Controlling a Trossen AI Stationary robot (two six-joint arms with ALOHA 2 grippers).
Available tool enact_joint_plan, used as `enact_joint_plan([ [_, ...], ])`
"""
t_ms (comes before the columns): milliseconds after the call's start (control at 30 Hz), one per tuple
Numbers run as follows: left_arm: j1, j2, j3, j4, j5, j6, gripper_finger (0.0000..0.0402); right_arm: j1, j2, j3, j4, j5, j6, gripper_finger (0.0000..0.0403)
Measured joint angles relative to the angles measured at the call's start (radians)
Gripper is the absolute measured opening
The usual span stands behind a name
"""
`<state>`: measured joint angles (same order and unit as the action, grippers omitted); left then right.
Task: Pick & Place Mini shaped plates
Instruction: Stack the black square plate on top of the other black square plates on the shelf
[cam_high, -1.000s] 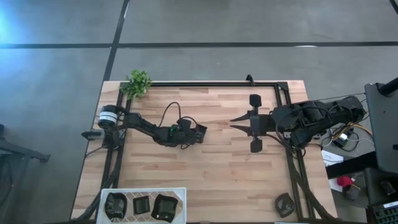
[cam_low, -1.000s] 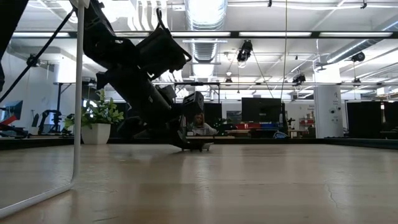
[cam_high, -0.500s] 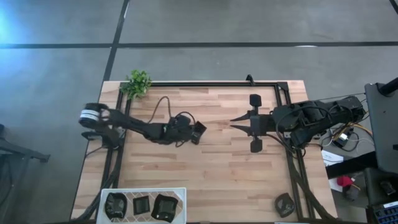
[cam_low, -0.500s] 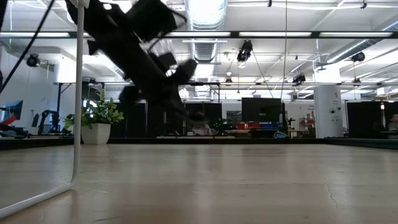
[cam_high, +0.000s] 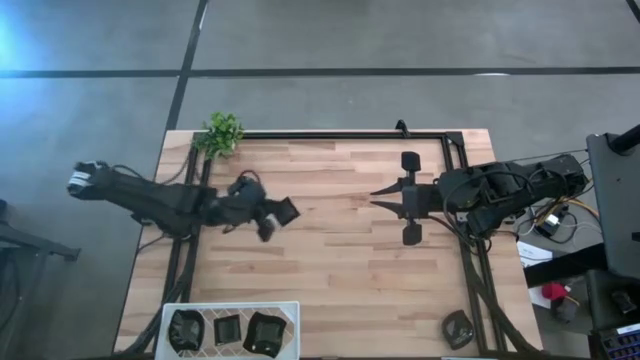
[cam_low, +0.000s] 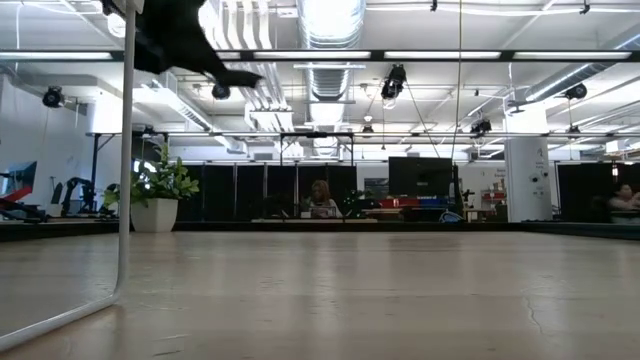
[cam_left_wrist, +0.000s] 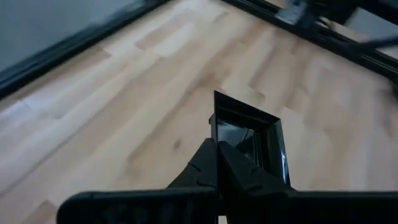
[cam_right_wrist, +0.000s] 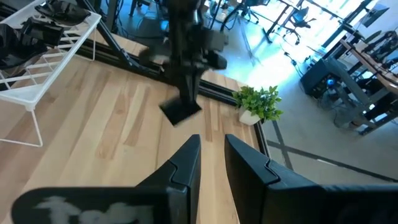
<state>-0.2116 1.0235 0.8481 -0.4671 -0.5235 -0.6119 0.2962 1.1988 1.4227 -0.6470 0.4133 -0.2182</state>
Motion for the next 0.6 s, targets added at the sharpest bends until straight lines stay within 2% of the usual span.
enact_joint_plan([
  [367,-0.175,-0.25,0.0,-0.217,0.271,0.084,0.0,0.0,0.0,0.0,0.0,0.0,-0.002,0.0068],
  [600,-0.305,-0.324,-0.001,-0.215,0.377,-0.032,0.0,0.0,0.0,0.0,0.001,0.0,0.0,0.0068],
])
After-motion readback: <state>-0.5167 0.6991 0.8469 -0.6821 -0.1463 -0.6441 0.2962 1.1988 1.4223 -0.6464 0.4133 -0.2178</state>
